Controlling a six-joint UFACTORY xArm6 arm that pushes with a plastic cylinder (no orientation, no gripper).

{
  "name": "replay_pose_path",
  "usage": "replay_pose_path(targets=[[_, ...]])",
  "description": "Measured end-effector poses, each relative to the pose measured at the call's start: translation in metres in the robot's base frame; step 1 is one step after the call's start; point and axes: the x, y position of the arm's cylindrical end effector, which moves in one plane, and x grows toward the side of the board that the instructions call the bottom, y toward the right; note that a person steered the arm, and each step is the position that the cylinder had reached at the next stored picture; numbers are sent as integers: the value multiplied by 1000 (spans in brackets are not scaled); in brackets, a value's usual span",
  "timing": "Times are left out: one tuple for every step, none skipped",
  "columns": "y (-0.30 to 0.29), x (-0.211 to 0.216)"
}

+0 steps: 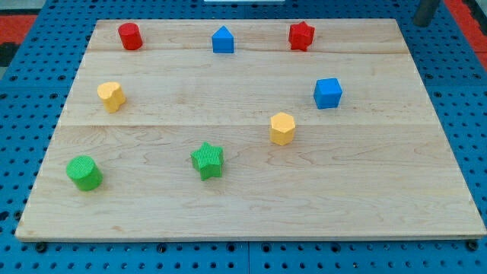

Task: Push the blue cube towards the bottom right

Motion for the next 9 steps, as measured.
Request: replay_pose_path(targets=[[0, 0], [-2, -1], [-2, 0], [7, 36], [6, 107], [-1, 127], [-46, 132], [-156, 134], [-226, 152]])
